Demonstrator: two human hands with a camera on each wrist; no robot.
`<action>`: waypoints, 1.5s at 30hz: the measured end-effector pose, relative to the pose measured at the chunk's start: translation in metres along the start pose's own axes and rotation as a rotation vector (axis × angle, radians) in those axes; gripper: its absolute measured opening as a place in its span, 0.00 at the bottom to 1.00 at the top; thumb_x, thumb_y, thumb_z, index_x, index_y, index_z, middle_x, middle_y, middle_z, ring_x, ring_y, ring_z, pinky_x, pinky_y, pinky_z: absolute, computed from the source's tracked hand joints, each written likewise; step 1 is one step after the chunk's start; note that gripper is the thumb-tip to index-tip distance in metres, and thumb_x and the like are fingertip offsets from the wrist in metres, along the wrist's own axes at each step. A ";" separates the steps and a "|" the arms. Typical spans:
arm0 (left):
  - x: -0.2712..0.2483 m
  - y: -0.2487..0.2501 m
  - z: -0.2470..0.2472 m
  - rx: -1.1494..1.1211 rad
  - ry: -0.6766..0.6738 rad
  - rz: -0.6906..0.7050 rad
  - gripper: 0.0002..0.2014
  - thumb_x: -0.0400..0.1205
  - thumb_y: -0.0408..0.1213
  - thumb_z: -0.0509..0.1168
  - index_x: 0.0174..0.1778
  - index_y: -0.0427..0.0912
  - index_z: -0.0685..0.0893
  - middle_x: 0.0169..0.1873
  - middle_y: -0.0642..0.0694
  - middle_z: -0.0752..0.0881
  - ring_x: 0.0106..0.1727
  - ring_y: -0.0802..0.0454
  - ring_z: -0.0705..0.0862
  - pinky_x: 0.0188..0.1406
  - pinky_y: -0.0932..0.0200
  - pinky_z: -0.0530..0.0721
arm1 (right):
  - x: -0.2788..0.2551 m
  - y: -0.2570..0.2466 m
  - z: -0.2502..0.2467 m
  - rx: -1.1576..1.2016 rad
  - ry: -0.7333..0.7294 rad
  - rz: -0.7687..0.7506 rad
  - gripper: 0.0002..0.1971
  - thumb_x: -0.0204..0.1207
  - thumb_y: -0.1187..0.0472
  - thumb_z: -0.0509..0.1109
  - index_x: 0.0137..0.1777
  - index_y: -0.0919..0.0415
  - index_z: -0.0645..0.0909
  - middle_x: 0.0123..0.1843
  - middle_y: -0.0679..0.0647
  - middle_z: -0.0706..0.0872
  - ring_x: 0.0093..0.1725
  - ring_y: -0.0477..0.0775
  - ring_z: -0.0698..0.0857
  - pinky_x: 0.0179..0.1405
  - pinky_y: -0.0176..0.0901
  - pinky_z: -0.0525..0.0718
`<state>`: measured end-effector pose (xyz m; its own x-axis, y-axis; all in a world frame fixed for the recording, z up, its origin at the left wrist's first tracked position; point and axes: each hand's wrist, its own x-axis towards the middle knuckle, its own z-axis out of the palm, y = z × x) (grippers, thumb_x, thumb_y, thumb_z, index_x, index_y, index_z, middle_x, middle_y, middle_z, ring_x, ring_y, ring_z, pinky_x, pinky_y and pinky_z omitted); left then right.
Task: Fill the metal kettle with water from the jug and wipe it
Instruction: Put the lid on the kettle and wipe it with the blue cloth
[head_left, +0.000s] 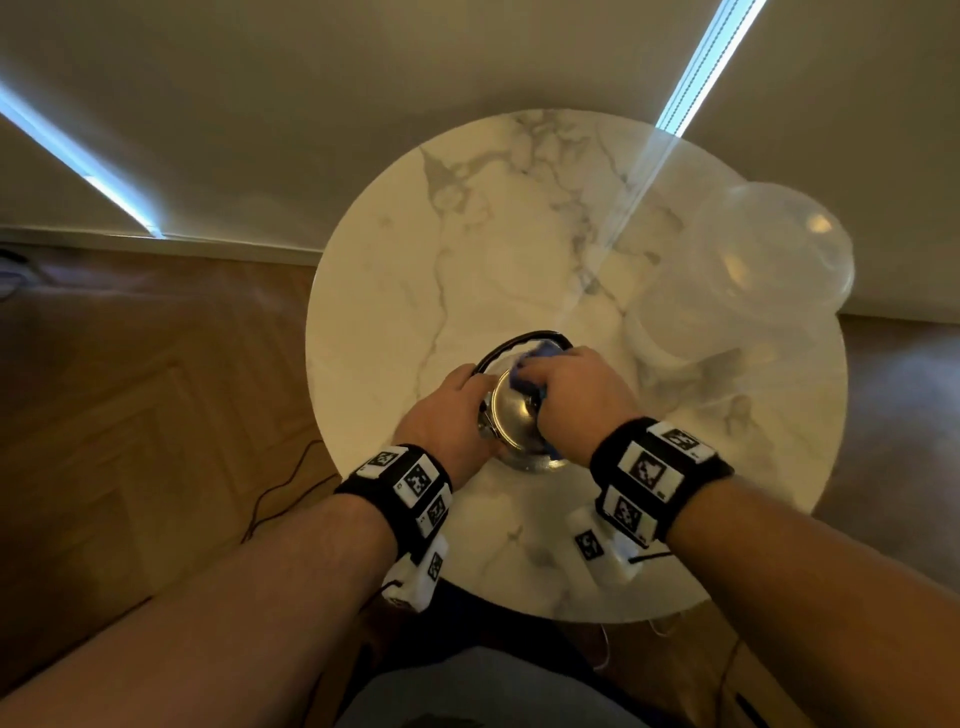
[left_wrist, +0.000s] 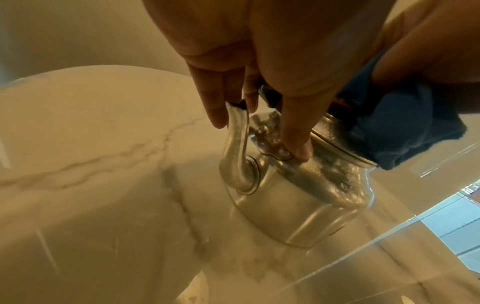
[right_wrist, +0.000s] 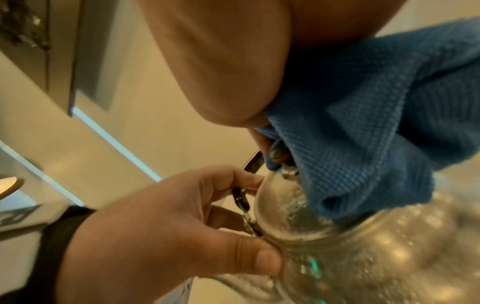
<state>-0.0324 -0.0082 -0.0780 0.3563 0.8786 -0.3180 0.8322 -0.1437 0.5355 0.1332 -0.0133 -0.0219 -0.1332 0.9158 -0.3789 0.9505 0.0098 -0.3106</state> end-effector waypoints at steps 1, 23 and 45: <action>0.000 0.000 0.001 0.004 0.007 -0.004 0.23 0.73 0.50 0.68 0.64 0.59 0.75 0.60 0.58 0.75 0.53 0.48 0.86 0.49 0.49 0.87 | 0.001 -0.002 0.000 -0.067 -0.055 -0.066 0.22 0.77 0.65 0.69 0.69 0.48 0.85 0.64 0.50 0.88 0.66 0.59 0.78 0.55 0.44 0.76; 0.000 -0.004 0.001 0.030 0.006 -0.014 0.26 0.71 0.51 0.71 0.64 0.65 0.71 0.61 0.61 0.75 0.57 0.49 0.85 0.49 0.49 0.86 | -0.013 0.023 0.016 0.173 0.093 -0.051 0.28 0.70 0.77 0.66 0.69 0.58 0.87 0.73 0.53 0.86 0.73 0.59 0.81 0.74 0.48 0.74; 0.003 -0.010 0.009 0.036 -0.049 0.007 0.31 0.71 0.50 0.70 0.70 0.62 0.66 0.63 0.53 0.75 0.53 0.43 0.87 0.50 0.50 0.88 | -0.093 -0.003 0.073 -0.198 0.035 -0.027 0.37 0.66 0.69 0.68 0.80 0.55 0.77 0.81 0.53 0.78 0.54 0.65 0.83 0.42 0.58 0.88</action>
<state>-0.0358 -0.0085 -0.0907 0.3819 0.8544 -0.3523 0.8440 -0.1671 0.5096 0.1221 -0.1274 -0.0492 -0.1531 0.9275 -0.3411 0.9838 0.1105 -0.1412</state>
